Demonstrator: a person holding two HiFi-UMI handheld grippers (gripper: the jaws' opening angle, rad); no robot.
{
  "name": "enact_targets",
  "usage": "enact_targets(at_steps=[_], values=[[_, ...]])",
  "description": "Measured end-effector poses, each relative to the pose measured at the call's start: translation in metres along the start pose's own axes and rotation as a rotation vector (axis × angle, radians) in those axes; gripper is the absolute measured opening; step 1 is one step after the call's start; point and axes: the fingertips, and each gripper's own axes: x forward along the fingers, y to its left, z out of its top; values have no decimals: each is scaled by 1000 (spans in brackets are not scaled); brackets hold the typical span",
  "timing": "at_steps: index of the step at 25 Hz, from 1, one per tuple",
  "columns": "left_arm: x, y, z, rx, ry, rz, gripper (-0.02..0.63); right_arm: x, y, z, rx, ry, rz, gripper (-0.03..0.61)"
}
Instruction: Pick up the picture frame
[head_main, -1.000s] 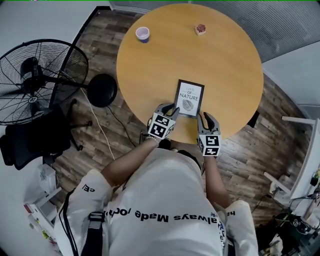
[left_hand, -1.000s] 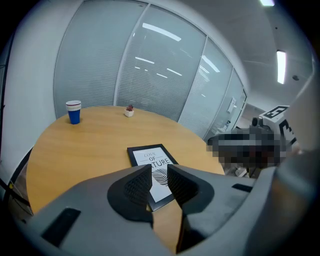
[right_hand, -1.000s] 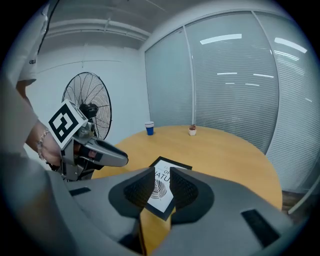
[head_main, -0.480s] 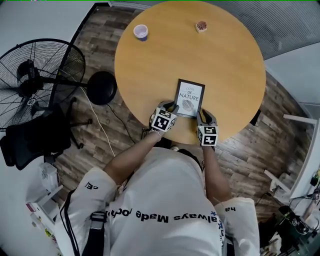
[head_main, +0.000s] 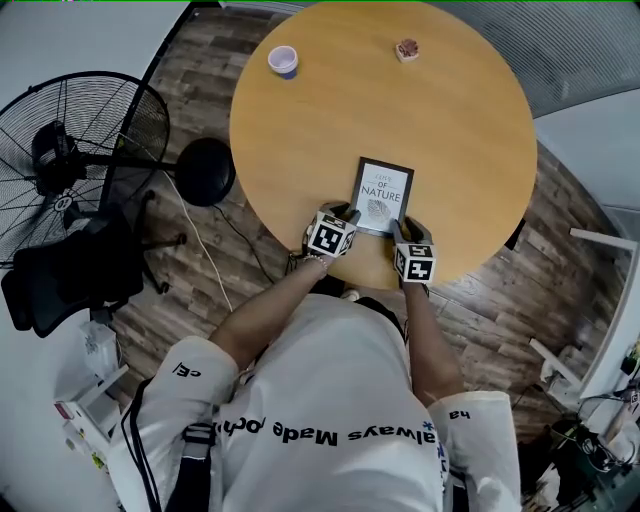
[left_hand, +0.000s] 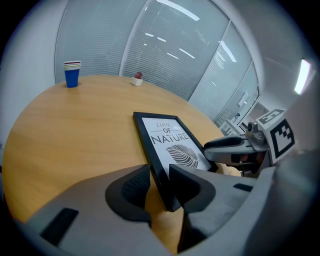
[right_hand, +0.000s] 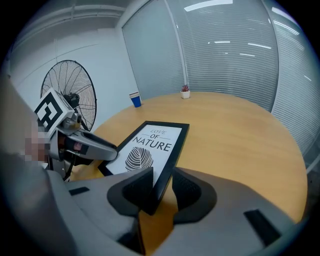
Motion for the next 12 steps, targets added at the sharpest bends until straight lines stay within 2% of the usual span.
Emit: enact_targets(at_steps=[12], values=[[1, -1, 0, -22, 6, -7, 115, 6, -5, -8, 19, 24, -15, 114]])
